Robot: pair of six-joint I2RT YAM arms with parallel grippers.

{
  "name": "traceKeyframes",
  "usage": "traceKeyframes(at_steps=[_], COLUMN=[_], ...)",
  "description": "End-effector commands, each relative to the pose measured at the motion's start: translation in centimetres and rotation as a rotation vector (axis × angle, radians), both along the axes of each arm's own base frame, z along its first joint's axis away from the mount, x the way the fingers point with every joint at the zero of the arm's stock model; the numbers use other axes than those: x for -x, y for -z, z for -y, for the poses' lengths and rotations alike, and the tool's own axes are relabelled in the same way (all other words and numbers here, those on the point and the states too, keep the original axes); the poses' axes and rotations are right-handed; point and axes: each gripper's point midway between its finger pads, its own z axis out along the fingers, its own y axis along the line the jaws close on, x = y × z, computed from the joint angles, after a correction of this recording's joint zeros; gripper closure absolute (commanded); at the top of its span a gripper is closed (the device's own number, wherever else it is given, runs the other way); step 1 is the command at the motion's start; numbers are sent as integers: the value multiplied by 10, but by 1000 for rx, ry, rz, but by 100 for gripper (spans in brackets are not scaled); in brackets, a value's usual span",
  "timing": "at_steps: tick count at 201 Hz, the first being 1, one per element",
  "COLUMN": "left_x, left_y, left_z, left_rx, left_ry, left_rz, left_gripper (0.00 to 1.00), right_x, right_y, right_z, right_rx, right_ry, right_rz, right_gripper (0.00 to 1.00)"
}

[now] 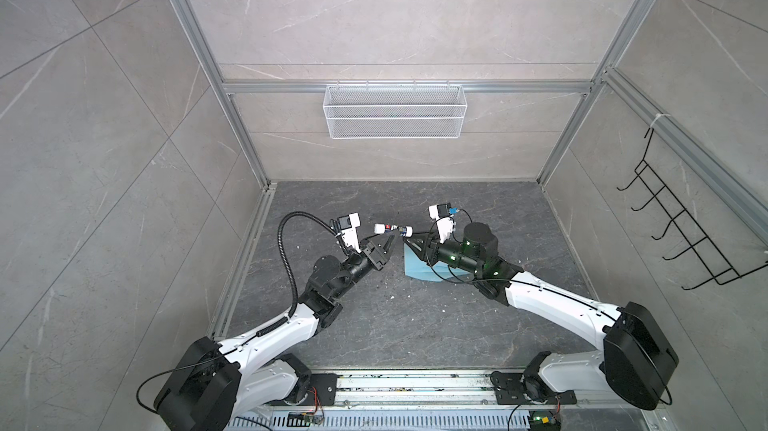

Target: Place the letter into the envelope and seal it

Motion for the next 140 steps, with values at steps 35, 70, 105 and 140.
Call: traceKeyframes(at_steps=[35,70,105,140], left_x=[8,13,19,24], left_y=[-16,-15,-19,-19], left_z=[0,9,15,23], left_rx=[-59,-169,-217,-256], left_ry=[11,61,115,176], left_rz=[58,38,37,24], left_gripper=[100,100,100,100], right_x=[14,29,37,37], right_y=[14,6,-4,-15], right_z=[33,37,31,24], right_rx=[310,441,539,626], right_ry=[31,-9,-5,53], right_rz=[171,272,353,439], right_gripper=[38,22,19,19])
